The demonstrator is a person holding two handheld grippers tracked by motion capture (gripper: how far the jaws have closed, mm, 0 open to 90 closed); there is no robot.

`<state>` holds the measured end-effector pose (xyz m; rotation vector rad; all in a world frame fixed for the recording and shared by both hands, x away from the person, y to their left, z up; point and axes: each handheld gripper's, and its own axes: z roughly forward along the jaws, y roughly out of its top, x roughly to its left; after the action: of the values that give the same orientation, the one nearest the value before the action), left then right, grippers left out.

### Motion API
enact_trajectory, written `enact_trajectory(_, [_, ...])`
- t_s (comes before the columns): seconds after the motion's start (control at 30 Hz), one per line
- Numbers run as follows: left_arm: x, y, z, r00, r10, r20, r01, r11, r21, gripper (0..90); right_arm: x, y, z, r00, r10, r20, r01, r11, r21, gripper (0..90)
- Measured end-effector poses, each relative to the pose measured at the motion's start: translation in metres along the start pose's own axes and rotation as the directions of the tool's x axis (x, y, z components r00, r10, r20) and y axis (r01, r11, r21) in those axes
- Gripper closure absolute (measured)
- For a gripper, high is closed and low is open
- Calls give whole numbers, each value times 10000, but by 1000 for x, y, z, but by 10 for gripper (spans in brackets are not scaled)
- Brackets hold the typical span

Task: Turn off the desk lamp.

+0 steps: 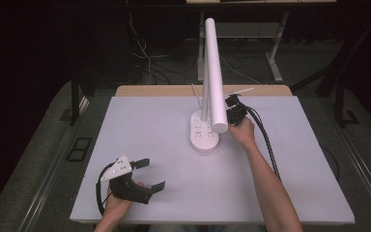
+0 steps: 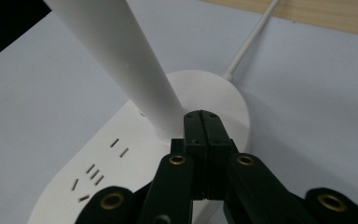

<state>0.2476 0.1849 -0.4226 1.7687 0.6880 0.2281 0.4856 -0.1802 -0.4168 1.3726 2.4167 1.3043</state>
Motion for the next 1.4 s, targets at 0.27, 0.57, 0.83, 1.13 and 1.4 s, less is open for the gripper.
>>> enact_trajectory(0.27, [-1, 0, 1, 10000, -11, 21, 11, 10000, 9, 0, 3, 3, -21, 9998, -126, -150, 121, 9995, -295, 900])
enact_trajectory(0.57, [-1, 0, 2, 10000, -10, 8, 10, 10000, 9, 0, 8, -1, -53, 9989, -364, -287, 350, 9982, -484, 900])
enact_trajectory(0.83, [-2, 0, 3, 10000, 29, 50, -29, 10000, 47, 0, 13, -9, -77, 9986, -505, -138, 495, 9965, -667, 741])
enact_trajectory(1.13, [-2, 0, 4, 10000, 47, 67, -48, 10000, 72, 0, 19, -27, -100, 9991, -406, -156, 391, 9955, -867, 396])
enact_trajectory(1.4, [-2, 0, 4, 10000, 84, 10, -84, 9999, 90, 0, 25, -35, -118, 9984, -526, 224, 537, 9971, -533, 81])
